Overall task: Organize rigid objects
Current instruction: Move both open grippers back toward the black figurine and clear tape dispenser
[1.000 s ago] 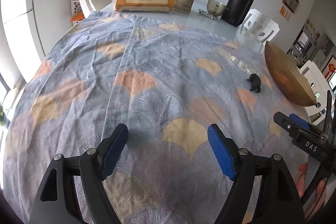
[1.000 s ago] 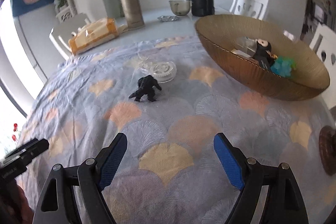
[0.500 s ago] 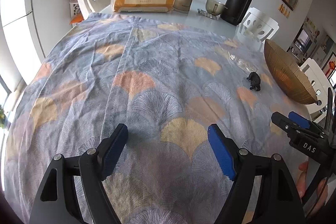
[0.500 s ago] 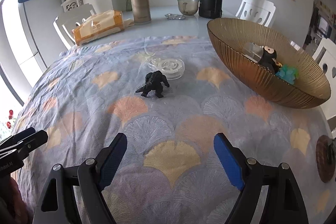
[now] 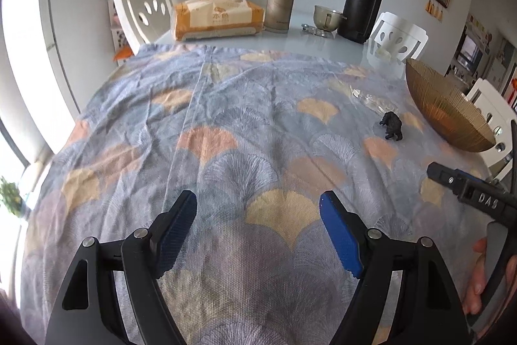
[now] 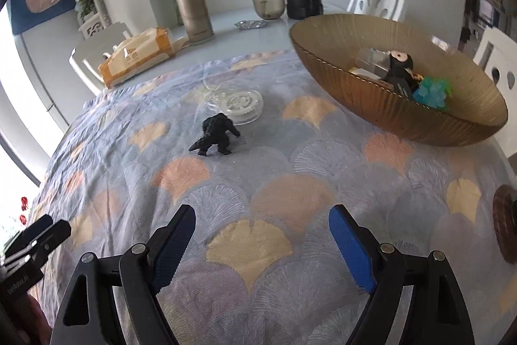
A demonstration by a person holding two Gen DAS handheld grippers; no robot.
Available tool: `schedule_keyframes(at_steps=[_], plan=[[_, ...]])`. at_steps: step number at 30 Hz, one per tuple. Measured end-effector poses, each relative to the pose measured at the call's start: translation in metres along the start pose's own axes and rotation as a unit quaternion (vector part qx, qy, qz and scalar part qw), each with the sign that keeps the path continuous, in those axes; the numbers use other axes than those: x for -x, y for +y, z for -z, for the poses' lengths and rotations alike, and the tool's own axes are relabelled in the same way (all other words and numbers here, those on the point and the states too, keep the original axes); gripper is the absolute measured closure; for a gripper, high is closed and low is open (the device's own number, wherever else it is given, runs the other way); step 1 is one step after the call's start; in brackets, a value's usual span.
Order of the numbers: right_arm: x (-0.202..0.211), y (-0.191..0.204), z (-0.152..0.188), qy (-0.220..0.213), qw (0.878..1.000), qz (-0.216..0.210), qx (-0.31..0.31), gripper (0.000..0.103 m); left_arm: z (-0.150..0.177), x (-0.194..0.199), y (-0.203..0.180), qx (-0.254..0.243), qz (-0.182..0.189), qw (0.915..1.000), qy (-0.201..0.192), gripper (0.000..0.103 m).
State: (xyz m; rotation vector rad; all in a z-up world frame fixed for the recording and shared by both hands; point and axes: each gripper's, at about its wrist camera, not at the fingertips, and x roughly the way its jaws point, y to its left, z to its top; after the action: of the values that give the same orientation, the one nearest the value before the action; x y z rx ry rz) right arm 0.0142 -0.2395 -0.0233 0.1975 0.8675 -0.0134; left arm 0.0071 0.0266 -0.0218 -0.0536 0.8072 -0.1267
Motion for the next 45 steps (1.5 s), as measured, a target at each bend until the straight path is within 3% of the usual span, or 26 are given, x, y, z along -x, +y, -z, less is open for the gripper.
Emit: schedule_keyframes(at_steps=[4, 26, 34, 36, 40, 45], plan=[[-0.001, -0.001, 0.0, 0.003, 1.0, 0.001, -0.004, 0.019, 0.0, 0.002, -0.006, -0.018, -0.005, 0.9998, -0.006, 0.026], [0.002, -0.013, -0.001, -0.002, 0.999, 0.004, -0.032, 0.019, 0.002, 0.0, -0.007, -0.015, -0.023, 0.9996, 0.004, 0.026], [0.01, -0.033, -0.001, -0.016, 0.997, -0.02, -0.074, 0.019, 0.001, 0.0, -0.009, -0.024, -0.018, 0.9995, 0.008, 0.026], [0.011, -0.034, -0.001, -0.019, 0.997, -0.023, -0.076, 0.019, -0.001, -0.003, -0.011, -0.028, -0.005, 0.9994, 0.02, 0.026], [0.009, -0.029, -0.005, -0.008, 0.997, -0.023, -0.069, 0.019, -0.026, -0.011, -0.014, -0.01, 0.078, 0.9947, 0.066, 0.026], [-0.008, -0.018, -0.022, 0.047, 0.996, -0.051, -0.06, 0.024, -0.09, -0.035, -0.04, -0.038, 0.119, 0.9905, 0.059, 0.026]])
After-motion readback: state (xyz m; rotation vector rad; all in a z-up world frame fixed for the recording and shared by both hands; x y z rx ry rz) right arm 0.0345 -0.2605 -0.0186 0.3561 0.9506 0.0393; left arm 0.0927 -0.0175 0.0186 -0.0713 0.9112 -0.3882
